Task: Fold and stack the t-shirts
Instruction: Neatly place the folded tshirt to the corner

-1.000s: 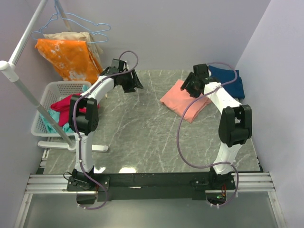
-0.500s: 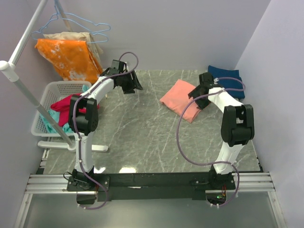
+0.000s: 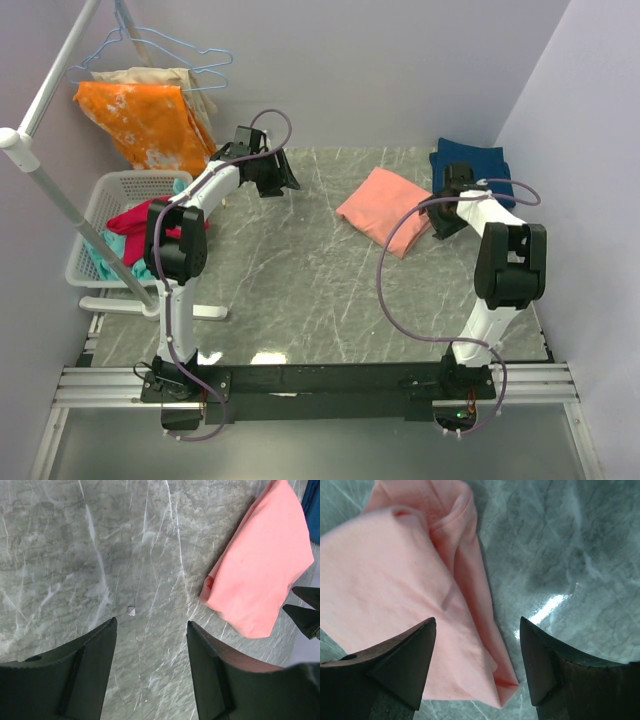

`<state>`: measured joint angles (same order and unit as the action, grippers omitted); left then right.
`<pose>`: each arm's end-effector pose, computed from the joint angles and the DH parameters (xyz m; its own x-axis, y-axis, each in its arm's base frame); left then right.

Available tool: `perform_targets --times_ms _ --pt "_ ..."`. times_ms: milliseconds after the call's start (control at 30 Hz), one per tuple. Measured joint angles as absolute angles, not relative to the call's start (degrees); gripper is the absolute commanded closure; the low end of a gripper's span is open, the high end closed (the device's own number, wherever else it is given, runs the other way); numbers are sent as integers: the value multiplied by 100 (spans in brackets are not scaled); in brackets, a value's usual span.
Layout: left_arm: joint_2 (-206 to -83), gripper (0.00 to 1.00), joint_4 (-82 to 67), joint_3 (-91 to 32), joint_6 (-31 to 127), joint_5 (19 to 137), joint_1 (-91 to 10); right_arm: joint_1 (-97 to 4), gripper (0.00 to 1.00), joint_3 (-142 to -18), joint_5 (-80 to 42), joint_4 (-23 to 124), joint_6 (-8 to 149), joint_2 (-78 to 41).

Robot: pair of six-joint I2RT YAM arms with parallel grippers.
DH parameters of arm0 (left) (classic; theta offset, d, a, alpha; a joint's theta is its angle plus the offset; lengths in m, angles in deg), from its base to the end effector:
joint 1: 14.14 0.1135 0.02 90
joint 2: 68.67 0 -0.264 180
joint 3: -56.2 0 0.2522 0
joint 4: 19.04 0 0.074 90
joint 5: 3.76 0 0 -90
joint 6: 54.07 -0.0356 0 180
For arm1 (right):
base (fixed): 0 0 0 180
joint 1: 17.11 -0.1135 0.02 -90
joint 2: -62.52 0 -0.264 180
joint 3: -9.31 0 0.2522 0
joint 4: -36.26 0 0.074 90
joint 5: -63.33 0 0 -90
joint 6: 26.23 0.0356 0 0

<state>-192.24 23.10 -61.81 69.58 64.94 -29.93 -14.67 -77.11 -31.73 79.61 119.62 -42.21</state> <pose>0.4671 -0.1455 0.2298 -0.8633 -0.2924 -0.4114 0.0125 0.8025 -0.5966 0.3780 -0.0193 0.1933 -0.4239 0.8432 -0.3307 0.7750 0.5267 0.3493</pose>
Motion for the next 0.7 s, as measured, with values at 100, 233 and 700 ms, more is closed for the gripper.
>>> perform_targets --times_ms 100,233,700 --pt "-19224 36 2321 -6181 6956 6492 -2993 -1327 26 -7722 -3059 7945 11962 -4282" --pt "-19222 36 2325 -6181 6953 6492 -2993 -1213 27 -7842 -2865 7912 11895 -4553" --pt "-19073 36 2330 -6181 6934 6490 -2993 -1130 52 -8408 -2001 7668 11613 -5289"
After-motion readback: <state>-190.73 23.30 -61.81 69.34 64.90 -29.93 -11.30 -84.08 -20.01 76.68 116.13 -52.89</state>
